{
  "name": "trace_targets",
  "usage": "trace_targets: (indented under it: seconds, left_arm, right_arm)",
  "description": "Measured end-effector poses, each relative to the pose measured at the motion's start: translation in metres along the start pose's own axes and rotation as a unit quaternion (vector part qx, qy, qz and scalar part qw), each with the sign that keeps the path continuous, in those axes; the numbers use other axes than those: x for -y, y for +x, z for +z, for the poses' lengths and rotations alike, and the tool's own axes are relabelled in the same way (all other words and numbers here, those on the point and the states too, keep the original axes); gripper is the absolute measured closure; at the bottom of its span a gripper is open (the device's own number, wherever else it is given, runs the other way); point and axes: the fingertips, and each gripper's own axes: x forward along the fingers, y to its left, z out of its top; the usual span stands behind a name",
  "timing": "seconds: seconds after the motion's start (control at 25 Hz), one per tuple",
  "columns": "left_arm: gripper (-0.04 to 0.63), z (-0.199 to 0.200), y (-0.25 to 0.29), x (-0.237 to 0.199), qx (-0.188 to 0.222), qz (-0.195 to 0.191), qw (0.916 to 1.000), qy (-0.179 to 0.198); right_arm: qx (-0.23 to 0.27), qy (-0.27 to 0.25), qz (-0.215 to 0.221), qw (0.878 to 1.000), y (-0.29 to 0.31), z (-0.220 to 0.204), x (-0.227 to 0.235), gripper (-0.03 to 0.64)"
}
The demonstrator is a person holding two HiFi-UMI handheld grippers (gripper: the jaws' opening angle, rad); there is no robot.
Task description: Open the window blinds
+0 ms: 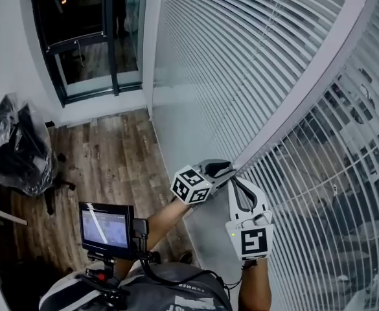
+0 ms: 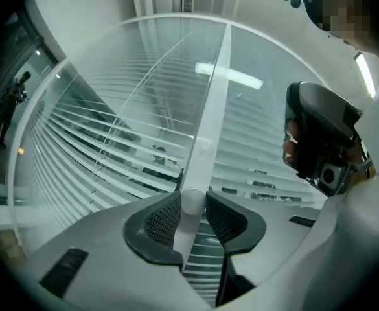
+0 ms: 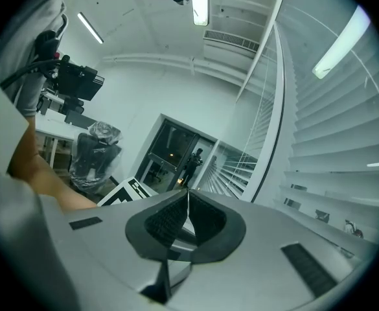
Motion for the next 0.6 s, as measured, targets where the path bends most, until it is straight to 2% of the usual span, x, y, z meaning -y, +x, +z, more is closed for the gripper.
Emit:
trace_targets:
  seconds: [0.04, 0.08, 0.12, 0.16, 0.2, 0.24, 0.28, 0.32, 0.4, 0.44, 0.48, 0.52, 0.56, 0.6]
  left_arm:
    - [0.469, 0.0, 0.0, 0.0, -0.003, 0.002, 0.9999, 0.014]
    - [0.469, 0.0, -0.001, 0.001, -0.013, 0.01, 0.9986, 0.051]
    - [0.469, -0.001, -0.001, 0.002, -0.035, 0.028, 0.9912, 0.124]
    - [0.47, -0.003, 0.0, 0.004, -0.069, 0.057, 0.9678, 0.235]
    - [0.471, -0.005, 0.001, 0.006, -0.107, 0.088, 0.9243, 0.355]
    - [0.471, -0.007, 0.003, 0.008, -0.136, 0.111, 0.8801, 0.441]
    - [0.471, -0.008, 0.004, 0.009, -0.148, 0.119, 0.8603, 0.473]
    - [0.471, -0.008, 0.005, 0.009, -0.145, 0.116, 0.864, 0.468]
    - [0.47, -0.008, 0.003, 0.007, -0.129, 0.109, 0.8834, 0.437]
    - [0.469, -0.008, 0.004, 0.005, -0.12, 0.104, 0.8984, 0.41]
    - [0.469, -0.008, 0.004, 0.003, -0.1, 0.091, 0.9265, 0.351]
    - [0.469, -0.006, 0.003, 0.0, -0.068, 0.069, 0.9621, 0.255]
    - [0.469, -0.002, 0.0, -0.003, -0.028, 0.041, 0.9892, 0.138]
    - [0.469, 0.001, -0.004, -0.007, 0.006, 0.018, 0.9993, 0.032]
  right_arm:
    - [0.0, 0.0, 0.0, 1.0, 0.0, -0.001, 0.0, 0.614]
    - [-0.001, 0.001, -0.001, 1.0, 0.0, -0.002, 0.0, 0.614]
    - [-0.002, 0.003, -0.001, 1.0, 0.0, -0.003, 0.001, 0.614]
    - [-0.003, 0.004, -0.002, 1.0, 0.0, -0.003, 0.001, 0.614]
    - [-0.002, 0.003, -0.003, 1.0, 0.0, -0.003, 0.002, 0.614]
    - [-0.002, 0.002, -0.004, 1.0, 0.0, -0.003, 0.003, 0.614]
    - [-0.001, 0.001, -0.004, 1.0, 0.0, -0.002, 0.004, 0.614]
    - [0.0, 0.001, -0.004, 1.0, 0.001, -0.001, 0.005, 0.614]
    - [0.001, 0.005, -0.002, 1.0, 0.003, 0.0, 0.004, 0.614]
    - [0.002, 0.005, -0.001, 1.0, 0.005, 0.0, 0.003, 0.614]
    - [0.002, 0.002, 0.001, 1.0, 0.007, -0.001, 0.003, 0.614]
    - [0.002, 0.0, 0.002, 1.0, 0.008, -0.002, 0.004, 0.614]
    - [0.001, -0.001, 0.002, 1.0, 0.008, -0.004, 0.005, 0.614]
    - [0.0, 0.0, 0.002, 1.0, 0.007, -0.006, 0.006, 0.614]
